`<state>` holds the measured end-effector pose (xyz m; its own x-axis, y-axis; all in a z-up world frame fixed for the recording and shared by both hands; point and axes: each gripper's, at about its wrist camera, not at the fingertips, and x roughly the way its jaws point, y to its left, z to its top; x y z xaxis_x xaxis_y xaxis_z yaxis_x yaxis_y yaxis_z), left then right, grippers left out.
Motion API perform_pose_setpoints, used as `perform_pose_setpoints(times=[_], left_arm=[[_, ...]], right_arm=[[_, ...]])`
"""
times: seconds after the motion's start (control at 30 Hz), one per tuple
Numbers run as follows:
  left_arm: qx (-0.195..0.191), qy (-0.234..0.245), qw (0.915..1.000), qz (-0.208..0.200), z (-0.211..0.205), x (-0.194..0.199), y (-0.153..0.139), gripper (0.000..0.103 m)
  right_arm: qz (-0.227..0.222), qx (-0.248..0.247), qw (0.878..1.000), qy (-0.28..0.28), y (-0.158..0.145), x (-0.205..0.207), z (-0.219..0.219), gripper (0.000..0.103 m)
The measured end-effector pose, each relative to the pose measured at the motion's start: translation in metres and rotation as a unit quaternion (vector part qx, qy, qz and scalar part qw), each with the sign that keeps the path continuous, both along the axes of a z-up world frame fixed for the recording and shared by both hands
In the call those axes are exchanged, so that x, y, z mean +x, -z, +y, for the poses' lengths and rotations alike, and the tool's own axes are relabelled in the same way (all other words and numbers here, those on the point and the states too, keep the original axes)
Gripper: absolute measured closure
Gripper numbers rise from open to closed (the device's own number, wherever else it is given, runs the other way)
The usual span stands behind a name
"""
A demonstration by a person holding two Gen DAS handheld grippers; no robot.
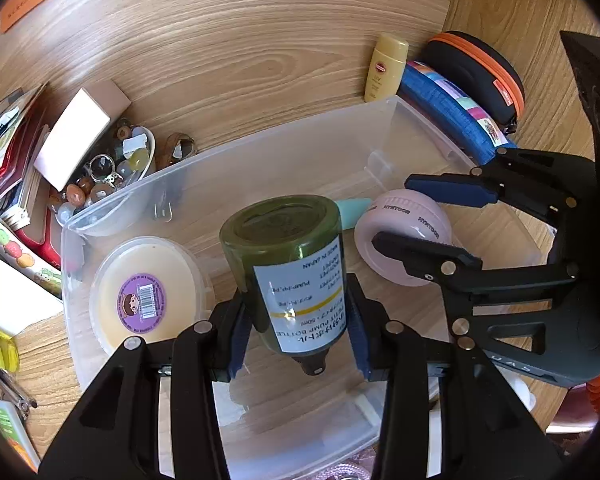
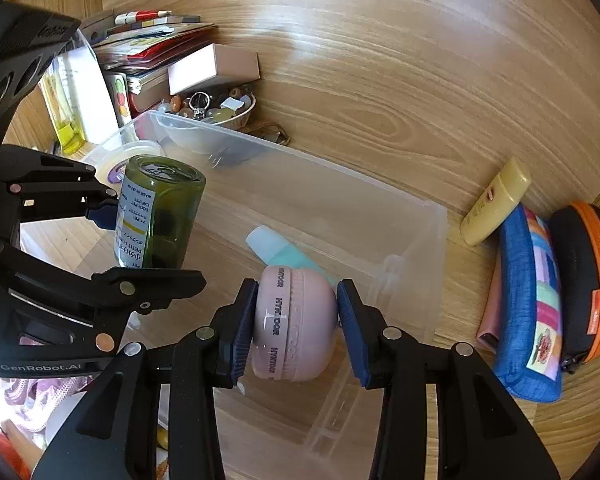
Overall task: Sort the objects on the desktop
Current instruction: 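Lift both items over the clear box and release them inside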
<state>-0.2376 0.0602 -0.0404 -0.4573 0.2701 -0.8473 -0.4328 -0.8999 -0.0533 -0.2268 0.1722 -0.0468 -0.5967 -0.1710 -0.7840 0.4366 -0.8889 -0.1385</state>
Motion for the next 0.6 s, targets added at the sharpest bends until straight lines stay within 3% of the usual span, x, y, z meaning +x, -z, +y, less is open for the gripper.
perform_pose_setpoints(times=[0.27,0.5,0.6], left_arm=[[-0.004,-0.006,1.0000,-0.004,0.002,-0.001,0.001,0.057],[0.000,-0.013,0.9999,-0.006,0.003,0.004,-0.004,0.046],[0.002,-0.017,0.9998,0.006,0.002,0.009,-0.011,0.034]], right_arm=[[0.011,0.018,1.000,0.003,-0.002,0.002,0.000,0.066],[0.024,0.022,0.999,0.011,-0.007,0.009,0.008,0.062],[0.033,0.017,0.999,0.018,-0.014,0.013,0.015,0.055]])
